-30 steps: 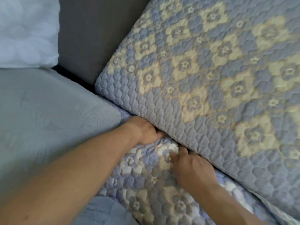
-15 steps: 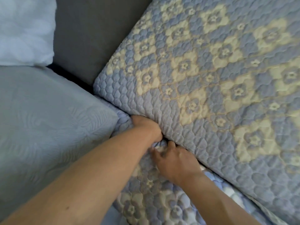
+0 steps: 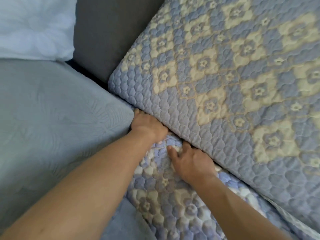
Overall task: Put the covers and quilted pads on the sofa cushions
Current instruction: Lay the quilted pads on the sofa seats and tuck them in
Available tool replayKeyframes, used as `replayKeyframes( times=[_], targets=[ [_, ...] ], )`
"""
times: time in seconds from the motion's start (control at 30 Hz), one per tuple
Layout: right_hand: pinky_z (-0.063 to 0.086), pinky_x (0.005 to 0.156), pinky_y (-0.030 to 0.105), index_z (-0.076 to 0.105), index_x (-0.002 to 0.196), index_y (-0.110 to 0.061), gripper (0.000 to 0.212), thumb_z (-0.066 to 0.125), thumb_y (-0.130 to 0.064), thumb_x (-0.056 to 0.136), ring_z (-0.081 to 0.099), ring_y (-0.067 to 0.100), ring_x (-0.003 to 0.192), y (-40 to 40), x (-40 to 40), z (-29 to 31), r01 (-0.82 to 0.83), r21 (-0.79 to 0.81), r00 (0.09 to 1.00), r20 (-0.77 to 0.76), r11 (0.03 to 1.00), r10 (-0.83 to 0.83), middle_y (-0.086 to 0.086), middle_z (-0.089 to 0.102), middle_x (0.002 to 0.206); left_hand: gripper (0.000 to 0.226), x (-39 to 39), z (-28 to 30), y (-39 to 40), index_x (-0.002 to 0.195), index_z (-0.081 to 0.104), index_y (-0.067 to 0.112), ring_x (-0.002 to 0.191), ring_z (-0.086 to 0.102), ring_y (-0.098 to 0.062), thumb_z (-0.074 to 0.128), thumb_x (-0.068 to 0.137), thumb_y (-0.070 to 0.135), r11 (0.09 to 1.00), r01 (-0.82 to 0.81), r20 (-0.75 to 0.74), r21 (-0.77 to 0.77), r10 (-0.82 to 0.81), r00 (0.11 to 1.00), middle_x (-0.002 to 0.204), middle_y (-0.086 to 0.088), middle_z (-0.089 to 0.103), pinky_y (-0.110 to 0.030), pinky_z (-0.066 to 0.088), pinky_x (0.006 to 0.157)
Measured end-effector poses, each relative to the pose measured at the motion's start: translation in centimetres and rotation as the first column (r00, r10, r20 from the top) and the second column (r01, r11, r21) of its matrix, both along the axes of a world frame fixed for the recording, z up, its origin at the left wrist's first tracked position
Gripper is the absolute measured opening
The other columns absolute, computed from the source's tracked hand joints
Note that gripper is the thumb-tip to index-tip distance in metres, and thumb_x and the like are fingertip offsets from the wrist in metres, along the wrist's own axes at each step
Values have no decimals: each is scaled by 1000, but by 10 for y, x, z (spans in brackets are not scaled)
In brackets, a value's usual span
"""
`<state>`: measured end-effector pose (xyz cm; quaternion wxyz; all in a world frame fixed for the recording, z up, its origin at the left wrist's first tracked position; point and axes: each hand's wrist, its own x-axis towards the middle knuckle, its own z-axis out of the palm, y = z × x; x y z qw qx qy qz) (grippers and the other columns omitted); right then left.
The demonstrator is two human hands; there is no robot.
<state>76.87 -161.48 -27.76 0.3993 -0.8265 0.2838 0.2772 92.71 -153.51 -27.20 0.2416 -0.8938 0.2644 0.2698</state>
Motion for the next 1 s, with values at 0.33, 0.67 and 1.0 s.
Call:
replayKeyframes(
  times=[0.33, 0.67, 1.0],
  targets=[
    [45, 98, 41, 45, 140, -21, 70, 21, -71, 96, 58, 34, 120, -9, -12, -21, -135, -191, 985, 76, 972, 152, 14, 64, 128, 70, 36, -34, -11, 159, 18, 31, 151, 20, -30, 27, 96, 60, 969, -15, -64, 246, 32, 997, 165, 0, 19, -52, 22, 121],
    [48, 92, 41, 45, 140, -23, 70, 21, -72, 95, 62, 33, 114, 0, -8, -14, -151, -269, 985, 34, 951, 166, 11, 68, 121, 46, 29, -2, -8, 147, 45, 24, 138, 44, -29, 35, 103, 37, 977, 114, -87, 183, -99, 991, 152, -4, 45, -51, 39, 111],
    [48, 92, 39, 47, 138, -25, 69, 25, -73, 94, 63, 31, 111, -6, -3, -14, -126, -167, 991, 18, 978, 131, 10, 68, 120, 87, 52, -49, -12, 159, 6, 34, 152, 12, -35, 33, 87, 75, 902, -92, -62, 421, 130, 990, 167, -4, 8, -57, 12, 121]
  ],
)
